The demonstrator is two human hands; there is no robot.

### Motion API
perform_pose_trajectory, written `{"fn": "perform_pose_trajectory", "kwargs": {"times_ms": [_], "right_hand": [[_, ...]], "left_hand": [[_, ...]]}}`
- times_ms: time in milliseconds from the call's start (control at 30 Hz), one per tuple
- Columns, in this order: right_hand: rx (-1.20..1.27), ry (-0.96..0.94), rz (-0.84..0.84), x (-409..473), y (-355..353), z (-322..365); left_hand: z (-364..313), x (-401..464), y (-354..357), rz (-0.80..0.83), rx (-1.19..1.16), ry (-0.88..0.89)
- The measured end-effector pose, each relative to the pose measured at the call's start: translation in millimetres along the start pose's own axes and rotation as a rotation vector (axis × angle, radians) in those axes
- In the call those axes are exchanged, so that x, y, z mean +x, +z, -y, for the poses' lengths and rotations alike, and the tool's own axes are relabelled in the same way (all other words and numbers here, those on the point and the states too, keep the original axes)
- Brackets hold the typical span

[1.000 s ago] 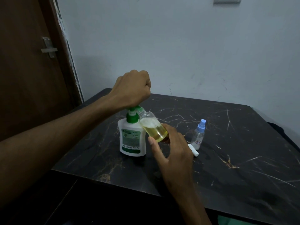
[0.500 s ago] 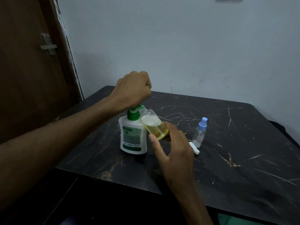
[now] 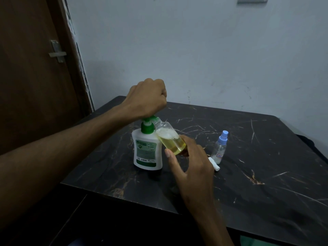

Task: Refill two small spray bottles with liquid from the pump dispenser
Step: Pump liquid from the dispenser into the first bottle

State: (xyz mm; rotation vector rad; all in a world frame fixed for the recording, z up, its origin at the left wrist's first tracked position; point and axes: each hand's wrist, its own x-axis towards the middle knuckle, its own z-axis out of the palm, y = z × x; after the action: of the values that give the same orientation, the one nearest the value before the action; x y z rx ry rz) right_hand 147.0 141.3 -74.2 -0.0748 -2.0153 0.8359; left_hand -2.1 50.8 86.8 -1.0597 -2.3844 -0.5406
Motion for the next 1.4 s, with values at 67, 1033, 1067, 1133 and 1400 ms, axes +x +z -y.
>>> {"fn": "perform_pose_trajectory", "kwargs": {"times_ms": [67,1033,1067,1133,1400], "right_hand": [[0.009,-0.004,-0.004,-0.1,-0.1,0.2],[-0.006,0.018,-0.005,-0.4,-1.8,2.9],[-0.004,0.021,-0.006,-0.3,-2.2,3.1],[0.000,0.026,-0.005,0.1,-2.4,2.9],[0.008,0.011,-0.005,0.2,-2.1,3.9]], "left_hand": [[0.8,1.6,0.1,-0.019,-0.005,-0.014],[-1.3,-1.8,1.6,0.002,0.008,-0.036],[-1.9,-0.5,-0.1,-0.007,0.010,-0.027],[-3.2,1.4,0.1,-0.013,0.001,-0.025],[2.1,-0.2,3.1,-0.014,0.007,-0.025]]}}
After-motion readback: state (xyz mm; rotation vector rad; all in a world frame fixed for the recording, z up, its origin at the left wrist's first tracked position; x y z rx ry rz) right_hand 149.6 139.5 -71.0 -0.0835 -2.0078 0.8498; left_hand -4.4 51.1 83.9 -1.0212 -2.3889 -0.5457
